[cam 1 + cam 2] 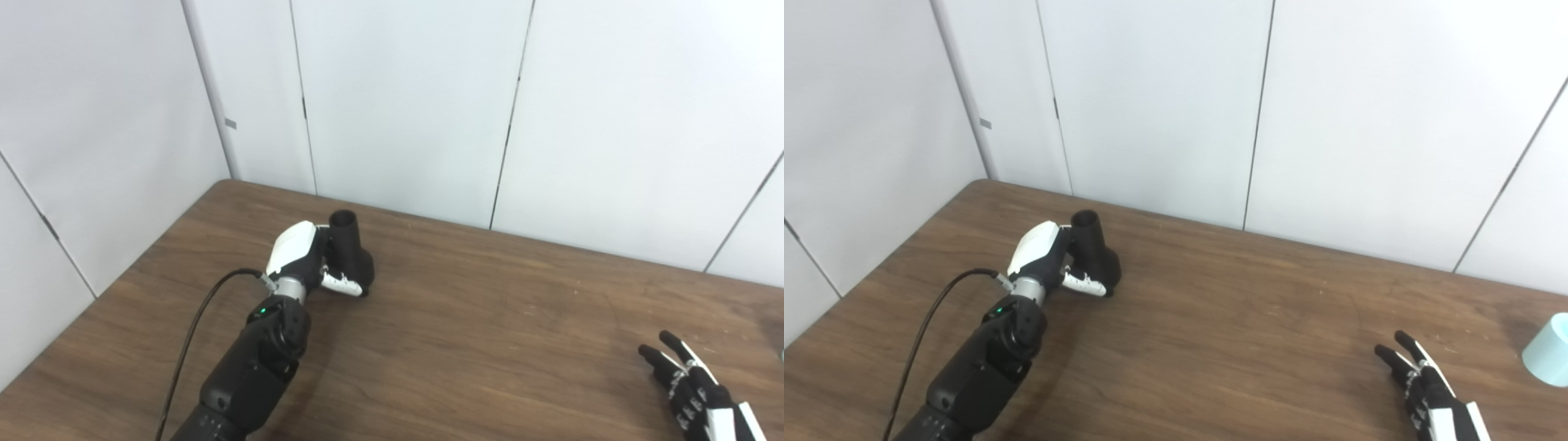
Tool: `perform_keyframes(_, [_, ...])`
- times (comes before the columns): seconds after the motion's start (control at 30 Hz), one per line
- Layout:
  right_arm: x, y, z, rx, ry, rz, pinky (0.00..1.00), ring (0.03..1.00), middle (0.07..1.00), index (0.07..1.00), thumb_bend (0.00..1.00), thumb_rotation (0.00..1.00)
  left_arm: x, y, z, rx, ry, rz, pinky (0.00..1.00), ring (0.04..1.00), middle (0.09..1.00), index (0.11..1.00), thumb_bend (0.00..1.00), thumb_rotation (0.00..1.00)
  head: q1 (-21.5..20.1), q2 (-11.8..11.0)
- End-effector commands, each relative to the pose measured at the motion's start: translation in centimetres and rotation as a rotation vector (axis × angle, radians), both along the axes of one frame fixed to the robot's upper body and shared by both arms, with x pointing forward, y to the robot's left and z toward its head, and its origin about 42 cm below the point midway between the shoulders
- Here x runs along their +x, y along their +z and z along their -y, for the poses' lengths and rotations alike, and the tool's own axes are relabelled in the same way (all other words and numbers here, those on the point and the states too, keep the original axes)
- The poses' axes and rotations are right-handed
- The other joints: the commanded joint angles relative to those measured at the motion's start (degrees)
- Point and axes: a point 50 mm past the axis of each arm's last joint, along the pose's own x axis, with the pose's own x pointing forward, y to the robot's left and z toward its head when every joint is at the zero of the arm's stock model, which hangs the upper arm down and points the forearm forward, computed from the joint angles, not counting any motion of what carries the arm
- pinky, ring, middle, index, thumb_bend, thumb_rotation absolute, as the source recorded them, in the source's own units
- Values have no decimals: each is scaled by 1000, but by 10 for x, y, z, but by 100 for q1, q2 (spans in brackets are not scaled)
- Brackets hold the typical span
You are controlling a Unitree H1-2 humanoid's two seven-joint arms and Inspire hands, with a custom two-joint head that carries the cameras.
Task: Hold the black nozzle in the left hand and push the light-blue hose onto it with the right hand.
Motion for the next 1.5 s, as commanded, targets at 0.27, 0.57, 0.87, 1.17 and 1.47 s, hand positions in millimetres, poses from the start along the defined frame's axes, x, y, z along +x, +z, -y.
perform_keyframes(0.27, [-3,6,-20,20,19,-27,980,912,819,904,664,955,-22,6,35,39,-155,8,1000,679,510,473,522,0,-377,146])
perform_keyframes(0.57, [-4,13,-28,26,15,-17,975,911,817,907,676,964,-52,-11,73,14,-268,-20,1000,686,518,469,521,0,-605,243])
perform_keyframes(0.87, [-2,17,-32,17,14,-6,972,922,817,909,675,975,-69,-21,101,28,-322,28,1000,666,521,467,520,0,-876,336])
perform_keyframes(1.17, [-3,28,-39,39,6,-8,1000,935,819,915,673,977,-89,-27,131,-11,-393,-3,1000,655,518,469,521,0,-1232,487])
perform_keyframes(1.47, [-6,35,-50,51,-8,-15,1000,940,819,923,661,979,-109,-30,152,-73,-462,-91,1000,681,525,467,519,0,-1498,669])
